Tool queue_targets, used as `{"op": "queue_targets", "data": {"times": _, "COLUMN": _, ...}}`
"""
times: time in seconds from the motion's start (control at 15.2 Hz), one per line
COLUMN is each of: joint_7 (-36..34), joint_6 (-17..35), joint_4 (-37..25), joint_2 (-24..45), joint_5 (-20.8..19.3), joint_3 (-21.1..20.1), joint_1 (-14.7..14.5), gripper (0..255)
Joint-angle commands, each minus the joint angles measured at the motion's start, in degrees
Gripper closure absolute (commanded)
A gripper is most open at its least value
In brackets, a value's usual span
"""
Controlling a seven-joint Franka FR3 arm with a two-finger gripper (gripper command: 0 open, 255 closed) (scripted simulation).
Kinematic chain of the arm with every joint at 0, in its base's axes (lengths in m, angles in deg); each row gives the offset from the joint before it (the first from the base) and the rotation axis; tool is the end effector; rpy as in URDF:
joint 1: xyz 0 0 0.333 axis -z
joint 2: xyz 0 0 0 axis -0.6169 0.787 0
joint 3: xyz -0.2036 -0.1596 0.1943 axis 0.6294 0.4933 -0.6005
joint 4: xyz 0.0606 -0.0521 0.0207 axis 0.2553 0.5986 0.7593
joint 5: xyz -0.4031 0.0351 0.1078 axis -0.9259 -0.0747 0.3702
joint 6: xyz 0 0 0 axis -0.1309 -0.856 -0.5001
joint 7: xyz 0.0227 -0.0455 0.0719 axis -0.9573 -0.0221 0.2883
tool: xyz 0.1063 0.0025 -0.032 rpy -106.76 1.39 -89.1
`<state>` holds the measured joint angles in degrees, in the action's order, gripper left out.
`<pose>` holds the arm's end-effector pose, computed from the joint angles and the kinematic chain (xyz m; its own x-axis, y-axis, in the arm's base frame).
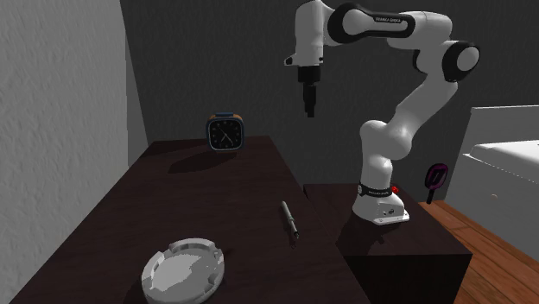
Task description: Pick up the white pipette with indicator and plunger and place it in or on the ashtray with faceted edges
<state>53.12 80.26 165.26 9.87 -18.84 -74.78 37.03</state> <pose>0.3285 0.0354 0.5959 0.9964 -0.0602 -0.0597 -0.0613 -0.9980 -0.0160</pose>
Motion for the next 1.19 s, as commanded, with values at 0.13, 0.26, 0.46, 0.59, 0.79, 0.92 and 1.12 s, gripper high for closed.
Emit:
{"op": "queue_targets", "data": {"times": 0.13, "joint_7": -6.80, "joint_6": 2.90, "joint_4": 3.80, "joint_2": -1.18, "joint_5": 2.37, "joint_3": -2.48, "joint_1": 1.20, "gripper": 0}}
{"op": "queue_targets", "data": {"times": 0.26, "joint_7": -13.54, "joint_6": 6.00, "joint_4": 7.23, "joint_2": -1.92, "joint_5": 4.88, "joint_3": -5.14, "joint_1": 2.31, "gripper": 0}}
{"op": "queue_targets", "data": {"times": 0.46, "joint_7": -23.55, "joint_6": 11.05, "joint_4": 11.64, "joint_2": -2.10, "joint_5": 8.84, "joint_3": -9.45, "joint_1": 3.81, "gripper": 0}}
{"op": "queue_targets", "data": {"times": 0.59, "joint_7": -30.17, "joint_6": 14.73, "joint_4": 14.07, "joint_2": -1.52, "joint_5": 11.53, "joint_3": -12.51, "joint_1": 4.72, "gripper": 0}}
{"op": "queue_targets", "data": {"times": 0.79, "joint_7": -40.02, "joint_6": 20.76, "joint_4": 16.86, "joint_2": 0.52, "joint_5": 15.50, "joint_3": -17.37, "joint_1": 6.12, "gripper": 0}}
{"op": "queue_targets", "data": {"times": 0.92, "joint_7": -46.52, "joint_6": 25.10, "joint_4": 18.14, "joint_2": 2.69, "joint_5": 17.99, "joint_3": -20.80, "joint_1": 7.21, "gripper": 0}}
{"op": "queue_targets", "data": {"times": 1.12, "joint_7": -56.27, "joint_6": 32.08, "joint_4": 19.18, "joint_2": 7.15, "joint_5": 21.17, "joint_3": -26.13, "joint_1": 9.22, "gripper": 0}}
